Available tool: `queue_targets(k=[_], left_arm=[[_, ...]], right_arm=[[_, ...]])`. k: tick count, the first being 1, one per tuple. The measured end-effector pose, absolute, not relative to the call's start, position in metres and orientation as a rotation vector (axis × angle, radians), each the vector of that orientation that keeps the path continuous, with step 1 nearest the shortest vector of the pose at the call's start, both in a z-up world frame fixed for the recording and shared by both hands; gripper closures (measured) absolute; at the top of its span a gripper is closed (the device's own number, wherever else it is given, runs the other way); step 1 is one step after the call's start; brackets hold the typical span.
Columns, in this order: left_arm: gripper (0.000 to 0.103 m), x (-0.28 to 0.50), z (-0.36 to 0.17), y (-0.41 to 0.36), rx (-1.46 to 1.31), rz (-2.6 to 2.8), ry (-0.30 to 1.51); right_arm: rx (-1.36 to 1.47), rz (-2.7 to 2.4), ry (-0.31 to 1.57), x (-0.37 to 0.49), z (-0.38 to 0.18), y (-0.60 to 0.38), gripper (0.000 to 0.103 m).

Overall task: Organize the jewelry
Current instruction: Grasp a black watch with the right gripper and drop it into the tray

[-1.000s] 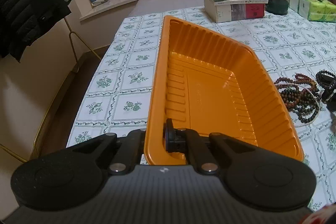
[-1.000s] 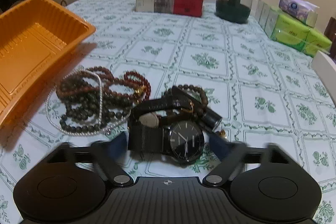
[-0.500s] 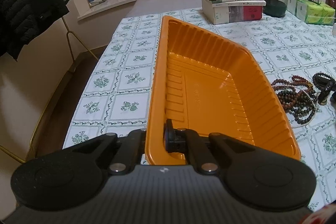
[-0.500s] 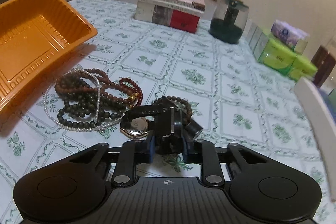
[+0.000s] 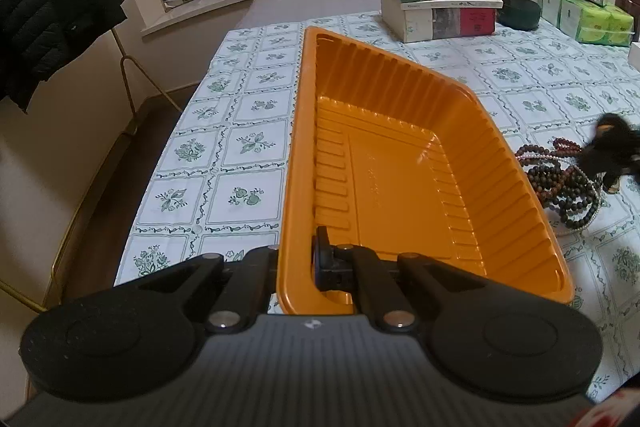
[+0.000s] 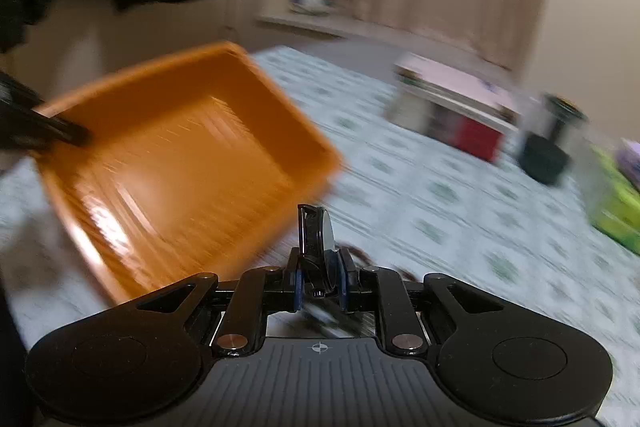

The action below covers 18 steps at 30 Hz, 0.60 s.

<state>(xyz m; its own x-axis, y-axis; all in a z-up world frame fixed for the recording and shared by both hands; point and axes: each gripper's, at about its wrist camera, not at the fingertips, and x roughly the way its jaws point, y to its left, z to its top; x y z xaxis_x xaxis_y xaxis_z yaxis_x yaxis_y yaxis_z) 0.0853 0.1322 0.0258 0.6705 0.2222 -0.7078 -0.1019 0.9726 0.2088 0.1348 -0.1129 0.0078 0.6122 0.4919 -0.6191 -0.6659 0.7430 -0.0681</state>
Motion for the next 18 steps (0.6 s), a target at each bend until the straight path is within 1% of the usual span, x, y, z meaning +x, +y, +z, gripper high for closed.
queue_targets(k=[6,10,13,16,18], left_arm=[[0.100,0.085,0.025,0.134,0.154,0.169,0.813],[0.100,0.085,0.025,0.136,0.153,0.161,0.816],[0.100,0.087,0.025,0.138,0.153,0.152,0.821],[0.100,0.088,0.026,0.139,0.162,0.138,0.829],[0.100,0.089,0.025,0.139,0.173,0.126,0.841]], right_arm=[[-0.419,0.798,0.597,0.130,-0.006,-0.049,0.086],[-0.476,0.807,0.604,0.129,-0.022,-0.032,0.086],[-0.503,0.824,0.605,0.127,-0.028,-0.027,0.084],[-0.496,0.834,0.624,0.126,-0.031,-0.022,0.073],[-0.461,0.829,0.625,0.123,-0.027,-0.024,0.053]])
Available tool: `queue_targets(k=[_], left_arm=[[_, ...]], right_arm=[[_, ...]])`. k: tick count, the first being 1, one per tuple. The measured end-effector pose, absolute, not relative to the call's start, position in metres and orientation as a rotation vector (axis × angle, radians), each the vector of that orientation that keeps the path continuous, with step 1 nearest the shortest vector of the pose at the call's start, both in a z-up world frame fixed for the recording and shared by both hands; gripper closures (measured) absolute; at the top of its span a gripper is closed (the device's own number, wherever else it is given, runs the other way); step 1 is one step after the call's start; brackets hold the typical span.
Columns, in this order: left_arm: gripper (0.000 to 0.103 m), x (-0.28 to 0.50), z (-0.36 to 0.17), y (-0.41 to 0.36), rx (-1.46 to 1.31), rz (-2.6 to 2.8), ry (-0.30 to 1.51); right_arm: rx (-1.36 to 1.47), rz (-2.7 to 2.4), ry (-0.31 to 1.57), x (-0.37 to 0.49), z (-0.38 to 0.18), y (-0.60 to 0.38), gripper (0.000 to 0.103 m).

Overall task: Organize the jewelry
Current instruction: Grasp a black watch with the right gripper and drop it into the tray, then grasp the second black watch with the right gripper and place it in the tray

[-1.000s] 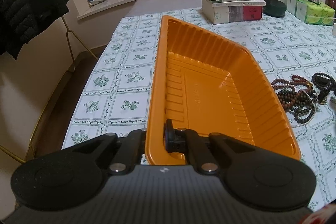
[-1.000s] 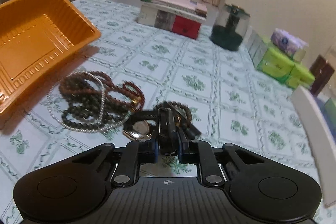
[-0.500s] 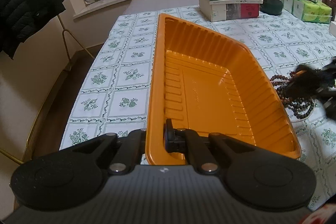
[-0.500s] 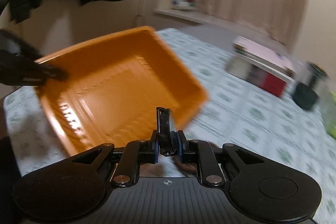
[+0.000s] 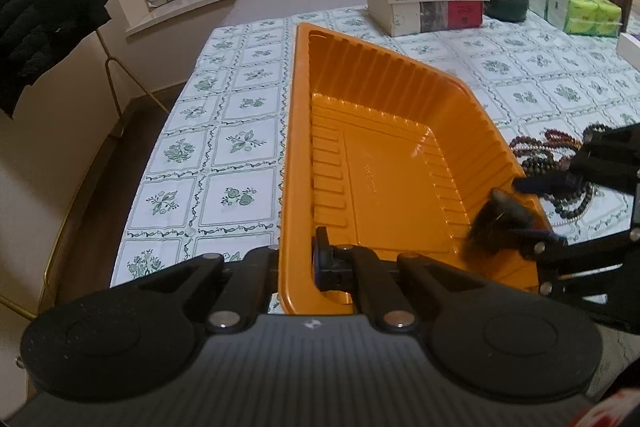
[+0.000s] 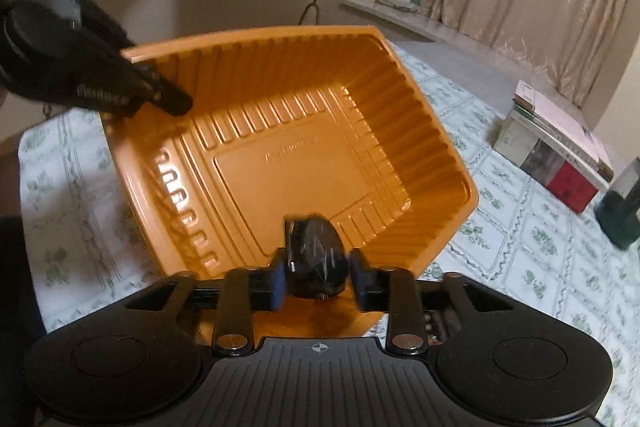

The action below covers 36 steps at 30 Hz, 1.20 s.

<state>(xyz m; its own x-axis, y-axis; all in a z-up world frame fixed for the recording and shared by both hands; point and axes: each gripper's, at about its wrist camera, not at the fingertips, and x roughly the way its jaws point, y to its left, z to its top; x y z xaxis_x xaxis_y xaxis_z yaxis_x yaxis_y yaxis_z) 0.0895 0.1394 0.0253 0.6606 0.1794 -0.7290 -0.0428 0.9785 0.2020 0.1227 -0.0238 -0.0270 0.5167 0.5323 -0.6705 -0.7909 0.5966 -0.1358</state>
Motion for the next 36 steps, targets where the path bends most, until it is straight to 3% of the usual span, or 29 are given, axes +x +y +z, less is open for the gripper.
queue_targets(k=[2,11,26,36], left_arm=[[0.100,0.091,0.024,0.139,0.194,0.114,0.853],[0.100,0.101,0.021,0.139,0.283,0.060,0.903],[0.098,0.117,0.018,0.128,0.425,0.045,0.985],[0.097,0.118,0.015,0.124,0.433,0.087,0.990]], right_arm=[[-0.411,0.812,0.626,0.119,-0.022,-0.027,0.048],[-0.268,0.680,0.622,0.103,-0.001,-0.067,0.048],[-0.184,0.419,0.736,0.117,-0.039,-0.195,0.048],[-0.194,0.332,0.686,0.154,-0.042,-0.227,0.048]])
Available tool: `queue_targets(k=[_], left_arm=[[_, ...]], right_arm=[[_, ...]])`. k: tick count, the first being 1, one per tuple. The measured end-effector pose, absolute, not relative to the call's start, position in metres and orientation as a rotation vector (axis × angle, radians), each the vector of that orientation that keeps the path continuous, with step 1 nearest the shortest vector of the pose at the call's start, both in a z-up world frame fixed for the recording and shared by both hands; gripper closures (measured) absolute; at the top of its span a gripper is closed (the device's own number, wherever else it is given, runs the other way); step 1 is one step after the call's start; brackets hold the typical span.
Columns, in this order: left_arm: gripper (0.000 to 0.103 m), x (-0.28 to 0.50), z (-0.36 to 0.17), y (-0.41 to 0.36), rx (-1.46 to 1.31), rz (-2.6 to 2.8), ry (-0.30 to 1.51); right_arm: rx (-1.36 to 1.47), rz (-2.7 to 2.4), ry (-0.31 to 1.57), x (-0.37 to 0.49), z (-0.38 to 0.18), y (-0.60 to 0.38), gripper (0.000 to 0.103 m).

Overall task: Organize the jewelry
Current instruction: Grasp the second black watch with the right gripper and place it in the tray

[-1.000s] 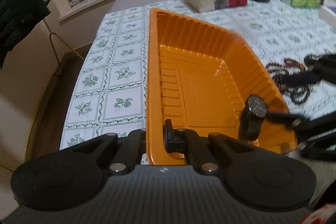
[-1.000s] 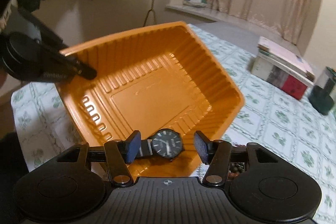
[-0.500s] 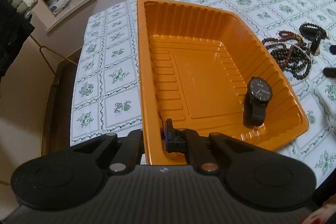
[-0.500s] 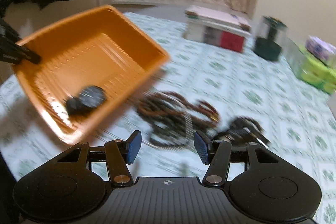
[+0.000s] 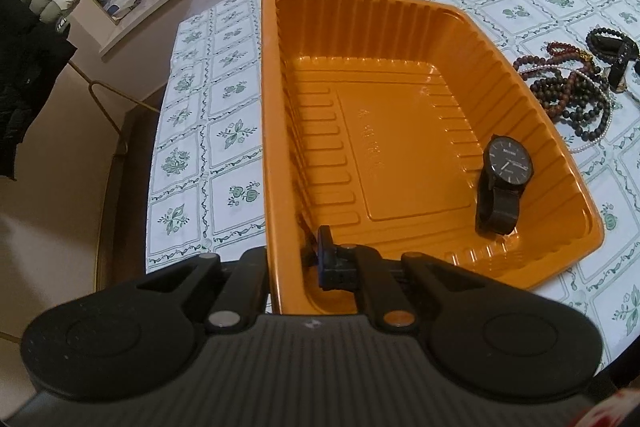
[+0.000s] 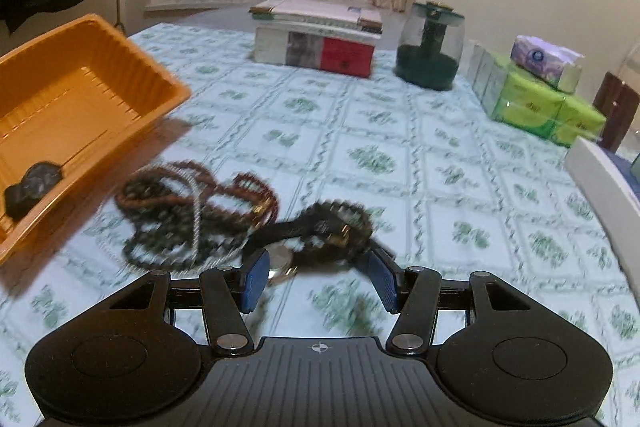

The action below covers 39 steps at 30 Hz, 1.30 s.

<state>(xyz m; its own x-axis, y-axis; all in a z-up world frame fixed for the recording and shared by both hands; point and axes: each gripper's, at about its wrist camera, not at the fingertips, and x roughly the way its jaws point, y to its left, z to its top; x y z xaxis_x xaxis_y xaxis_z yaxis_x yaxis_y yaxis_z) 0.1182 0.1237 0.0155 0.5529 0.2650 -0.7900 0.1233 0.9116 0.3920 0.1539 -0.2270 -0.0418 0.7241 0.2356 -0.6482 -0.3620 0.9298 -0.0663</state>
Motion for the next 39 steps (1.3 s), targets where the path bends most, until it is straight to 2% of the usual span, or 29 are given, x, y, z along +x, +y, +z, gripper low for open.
queue_targets(k=[16,20,22,23,24,26,39], left_arm=[[0.097,0.119,0.013,0.128,0.414,0.080,0.986],[0.096,0.119,0.012,0.129,0.407,0.081,0.986],[0.096,0.118,0.012,0.130,0.404,0.083,0.984],[0.096,0.118,0.012,0.130,0.403,0.084,0.984],[0.096,0.118,0.011,0.130,0.401,0.084,0.983],[0.096,0.117,0.011,0.130,0.399,0.084,0.983],[0.097,0.112,0.012,0.124,0.425,0.087,0.961]], right_arm=[[-0.779,0.519,0.644,0.171,-0.060,-0.195,0.048],[-0.834,0.569,0.642,0.176,-0.069,-0.193,0.048],[-0.873,0.574,0.631,0.176,-0.073,-0.192,0.069],[-0.883,0.566,0.626,0.175,-0.072,-0.191,0.085],[-0.881,0.544,0.626,0.174,-0.071,-0.191,0.089],[-0.835,0.534,0.629,0.171,-0.064,-0.194,0.092],[-0.638,0.452,0.575,0.151,-0.004,-0.182,0.095]])
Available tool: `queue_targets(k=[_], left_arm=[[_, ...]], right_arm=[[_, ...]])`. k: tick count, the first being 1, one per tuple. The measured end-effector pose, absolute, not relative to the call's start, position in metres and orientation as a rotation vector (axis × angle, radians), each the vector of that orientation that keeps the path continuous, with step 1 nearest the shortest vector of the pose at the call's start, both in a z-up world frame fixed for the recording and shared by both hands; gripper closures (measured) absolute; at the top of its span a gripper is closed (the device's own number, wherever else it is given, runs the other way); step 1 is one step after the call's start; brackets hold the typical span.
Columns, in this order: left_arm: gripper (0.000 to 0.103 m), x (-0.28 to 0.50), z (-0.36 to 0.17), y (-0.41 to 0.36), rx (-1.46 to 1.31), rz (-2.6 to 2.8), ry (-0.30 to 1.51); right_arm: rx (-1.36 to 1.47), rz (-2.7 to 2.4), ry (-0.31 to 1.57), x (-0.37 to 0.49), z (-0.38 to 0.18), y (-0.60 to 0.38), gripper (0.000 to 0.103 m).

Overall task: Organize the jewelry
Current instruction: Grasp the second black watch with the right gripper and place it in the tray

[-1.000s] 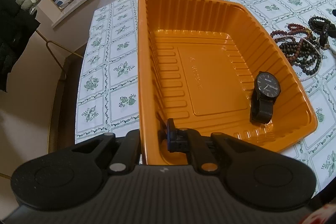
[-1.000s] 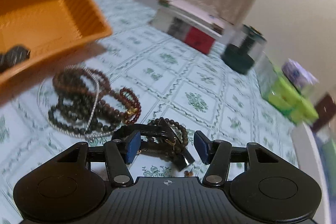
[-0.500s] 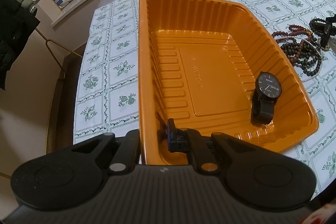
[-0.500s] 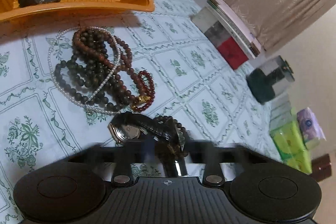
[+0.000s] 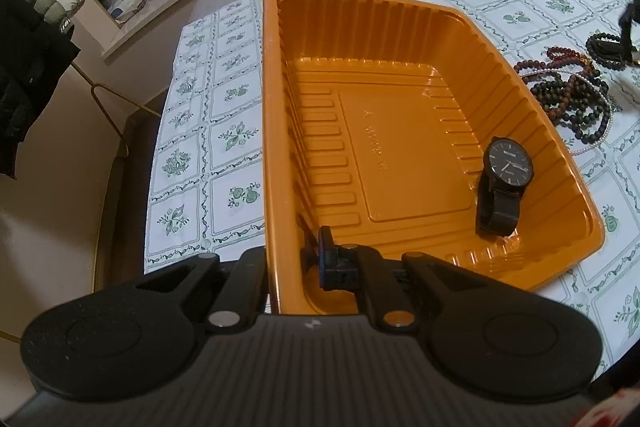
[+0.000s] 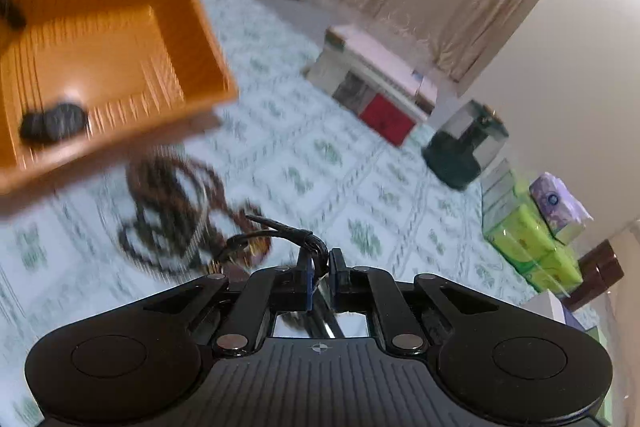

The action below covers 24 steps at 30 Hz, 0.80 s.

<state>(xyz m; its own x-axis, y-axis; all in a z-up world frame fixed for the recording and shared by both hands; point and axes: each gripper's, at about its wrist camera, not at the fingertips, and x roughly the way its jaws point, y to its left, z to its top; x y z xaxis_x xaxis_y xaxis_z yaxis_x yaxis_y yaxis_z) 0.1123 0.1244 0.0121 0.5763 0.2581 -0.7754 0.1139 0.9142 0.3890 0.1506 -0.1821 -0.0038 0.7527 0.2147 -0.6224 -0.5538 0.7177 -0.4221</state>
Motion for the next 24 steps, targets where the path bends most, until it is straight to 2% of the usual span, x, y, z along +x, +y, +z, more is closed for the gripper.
queue_targets(k=[8,19,22,24], left_arm=[[0.097,0.111,0.013,0.124,0.426,0.085,0.954],[0.097,0.110,0.013,0.127,0.416,0.078,0.950],[0.097,0.111,0.012,0.127,0.414,0.076,0.951],[0.097,0.111,0.012,0.127,0.411,0.076,0.949]], right_arm=[[-0.462,0.640,0.553,0.141,0.026,-0.117,0.095],[-0.435,0.821,0.623,0.117,-0.001,-0.041,0.095],[-0.377,0.868,0.666,0.119,-0.006,-0.039,0.085],[-0.339,0.859,0.672,0.120,-0.006,-0.043,0.053]])
